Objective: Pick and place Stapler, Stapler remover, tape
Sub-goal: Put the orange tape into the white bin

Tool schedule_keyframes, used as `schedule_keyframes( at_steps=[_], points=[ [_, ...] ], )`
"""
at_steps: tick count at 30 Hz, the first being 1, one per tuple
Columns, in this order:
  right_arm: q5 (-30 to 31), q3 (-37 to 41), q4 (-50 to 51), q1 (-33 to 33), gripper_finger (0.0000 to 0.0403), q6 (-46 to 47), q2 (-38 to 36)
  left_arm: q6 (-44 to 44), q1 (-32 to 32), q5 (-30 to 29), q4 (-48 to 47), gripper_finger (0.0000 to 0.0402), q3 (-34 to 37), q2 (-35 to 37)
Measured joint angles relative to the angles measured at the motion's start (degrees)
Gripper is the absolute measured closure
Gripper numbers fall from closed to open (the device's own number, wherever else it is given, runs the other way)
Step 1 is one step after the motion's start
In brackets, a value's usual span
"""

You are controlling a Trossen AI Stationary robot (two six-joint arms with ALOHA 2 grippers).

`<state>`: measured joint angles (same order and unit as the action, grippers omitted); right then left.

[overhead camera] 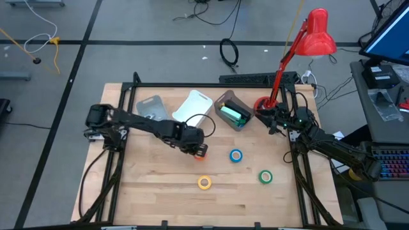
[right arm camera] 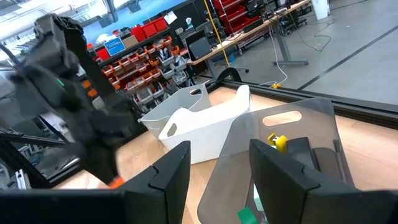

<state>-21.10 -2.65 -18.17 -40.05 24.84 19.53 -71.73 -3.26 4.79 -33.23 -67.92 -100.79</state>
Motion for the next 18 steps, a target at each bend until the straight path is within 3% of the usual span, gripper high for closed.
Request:
schedule_keyframes(
  at_steps=[4,12,18],
  points=[
    [0.0,0.0,-0.4,0.0,0.0248,0.0,0.0,3.1,-0.5,-4.8,0.0,0.0370,-4.6,5.2],
    [0.0,0.0,-0.9,0.0,0.0248,0.0,0.0,12.4,3.4,-24.3,-10.5,0.0369,-18.1,10.0],
    [0.0,0.0,-1.3,0.0,0.0248,0.0,0.0,18.4,9.2,-28.5,-13.1,0.0368,-22.8,9.1]
  ],
)
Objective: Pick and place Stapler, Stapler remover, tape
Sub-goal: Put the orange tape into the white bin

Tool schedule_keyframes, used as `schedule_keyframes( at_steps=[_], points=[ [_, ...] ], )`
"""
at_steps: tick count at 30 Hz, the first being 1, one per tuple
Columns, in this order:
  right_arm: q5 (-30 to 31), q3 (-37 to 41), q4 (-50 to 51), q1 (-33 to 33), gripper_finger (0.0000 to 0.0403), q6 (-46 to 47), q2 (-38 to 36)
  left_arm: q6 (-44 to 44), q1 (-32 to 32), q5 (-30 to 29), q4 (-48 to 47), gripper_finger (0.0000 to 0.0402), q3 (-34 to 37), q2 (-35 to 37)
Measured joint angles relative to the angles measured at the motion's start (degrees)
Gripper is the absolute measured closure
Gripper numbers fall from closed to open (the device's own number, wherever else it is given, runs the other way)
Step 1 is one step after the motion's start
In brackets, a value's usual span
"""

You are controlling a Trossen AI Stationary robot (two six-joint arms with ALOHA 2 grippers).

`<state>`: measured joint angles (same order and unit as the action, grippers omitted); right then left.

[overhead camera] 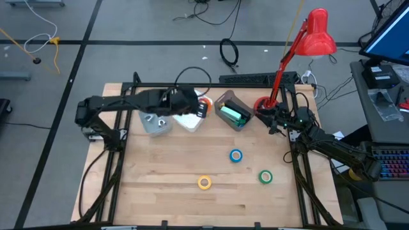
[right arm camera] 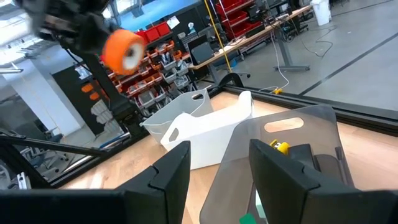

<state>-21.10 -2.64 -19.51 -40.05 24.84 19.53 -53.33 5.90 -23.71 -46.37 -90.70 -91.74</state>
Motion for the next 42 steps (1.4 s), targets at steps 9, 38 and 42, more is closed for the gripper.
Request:
schedule_keyframes(
  at_steps=[9,38,42],
  points=[
    [0.0,0.0,0.0,0.0,0.0248,0.0,0.0,5.5,10.5,-0.1,-2.9,0.0367,0.1,-2.9],
    [0.0,0.0,1.1,0.0,0.0248,3.2,0.4,22.6,19.9,15.8,0.1,0.0366,0.1,-22.0],
    [0.0,0.0,1.0,0.0,0.0248,3.7,0.4,22.7,19.8,16.6,1.0,0.0366,0.2,-23.1]
  ],
)
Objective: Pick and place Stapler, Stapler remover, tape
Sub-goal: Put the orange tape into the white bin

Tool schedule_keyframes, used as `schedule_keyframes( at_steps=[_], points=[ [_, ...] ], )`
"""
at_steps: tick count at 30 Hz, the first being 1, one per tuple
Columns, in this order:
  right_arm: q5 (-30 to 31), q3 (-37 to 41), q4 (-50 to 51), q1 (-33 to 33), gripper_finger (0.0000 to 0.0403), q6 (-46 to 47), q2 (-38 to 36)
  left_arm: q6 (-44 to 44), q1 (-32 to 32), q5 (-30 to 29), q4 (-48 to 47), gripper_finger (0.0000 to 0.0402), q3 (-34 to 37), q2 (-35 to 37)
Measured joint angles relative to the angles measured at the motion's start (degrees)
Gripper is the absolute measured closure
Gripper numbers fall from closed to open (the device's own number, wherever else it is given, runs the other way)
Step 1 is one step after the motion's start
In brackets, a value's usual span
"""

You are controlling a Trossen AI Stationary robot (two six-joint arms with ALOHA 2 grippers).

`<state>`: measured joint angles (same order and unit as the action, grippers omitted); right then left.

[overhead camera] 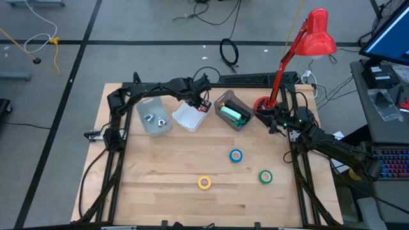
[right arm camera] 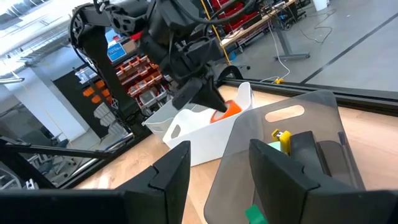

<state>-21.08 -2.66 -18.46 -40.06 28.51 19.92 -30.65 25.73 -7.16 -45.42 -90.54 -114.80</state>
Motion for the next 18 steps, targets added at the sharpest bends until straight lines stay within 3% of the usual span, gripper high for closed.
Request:
schedule_keyframes(
  at_steps=[18],
  points=[
    [0.0,0.0,0.0,0.0,0.0248,0.8,0.0,0.4,0.3,2.6,3.4,0.0366,0.0,-2.3]
  ],
)
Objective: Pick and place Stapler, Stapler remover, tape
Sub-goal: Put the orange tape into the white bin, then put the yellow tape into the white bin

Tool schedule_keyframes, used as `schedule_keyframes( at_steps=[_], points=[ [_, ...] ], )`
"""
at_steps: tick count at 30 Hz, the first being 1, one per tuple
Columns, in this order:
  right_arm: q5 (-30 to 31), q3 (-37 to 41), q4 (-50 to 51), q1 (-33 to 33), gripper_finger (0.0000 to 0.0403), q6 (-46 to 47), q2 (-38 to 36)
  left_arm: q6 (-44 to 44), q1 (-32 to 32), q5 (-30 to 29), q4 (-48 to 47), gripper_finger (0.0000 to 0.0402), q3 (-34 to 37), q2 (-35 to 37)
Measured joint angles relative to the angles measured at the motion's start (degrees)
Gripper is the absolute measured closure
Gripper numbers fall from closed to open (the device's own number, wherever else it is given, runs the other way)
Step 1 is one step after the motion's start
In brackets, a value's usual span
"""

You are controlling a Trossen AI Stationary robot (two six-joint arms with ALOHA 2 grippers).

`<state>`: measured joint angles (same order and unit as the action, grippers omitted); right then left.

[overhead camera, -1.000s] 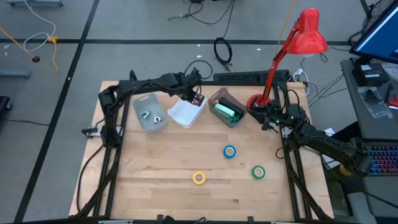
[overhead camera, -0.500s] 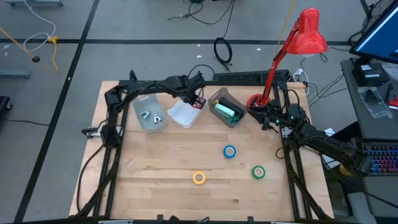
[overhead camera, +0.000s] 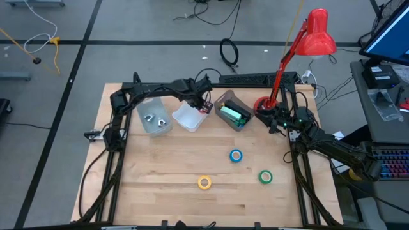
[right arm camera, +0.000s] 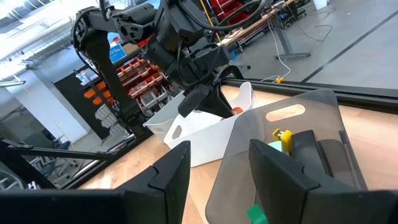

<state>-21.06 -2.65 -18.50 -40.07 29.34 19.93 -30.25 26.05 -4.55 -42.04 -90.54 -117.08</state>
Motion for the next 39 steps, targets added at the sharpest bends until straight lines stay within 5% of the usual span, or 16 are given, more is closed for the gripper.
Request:
schedule_keyframes(
  at_steps=[8,24,31,39],
  points=[
    [0.0,0.0,0.0,0.0,0.0248,0.0,0.0,1.3,0.1,0.7,0.2,0.0356,0.0,0.0],
    [0.0,0.0,0.0,0.0,0.0248,0.0,0.0,1.9,0.4,0.9,0.0,0.0248,0.0,0.9],
    [0.0,0.0,-0.1,0.0,0.0248,0.0,0.0,2.1,0.9,1.3,-1.2,0.0243,-0.1,11.3],
    [-0.2,0.0,-0.4,0.0,0.0248,0.0,0.0,5.4,-6.6,-1.9,-1.6,0.0243,-0.1,24.0]
  ],
)
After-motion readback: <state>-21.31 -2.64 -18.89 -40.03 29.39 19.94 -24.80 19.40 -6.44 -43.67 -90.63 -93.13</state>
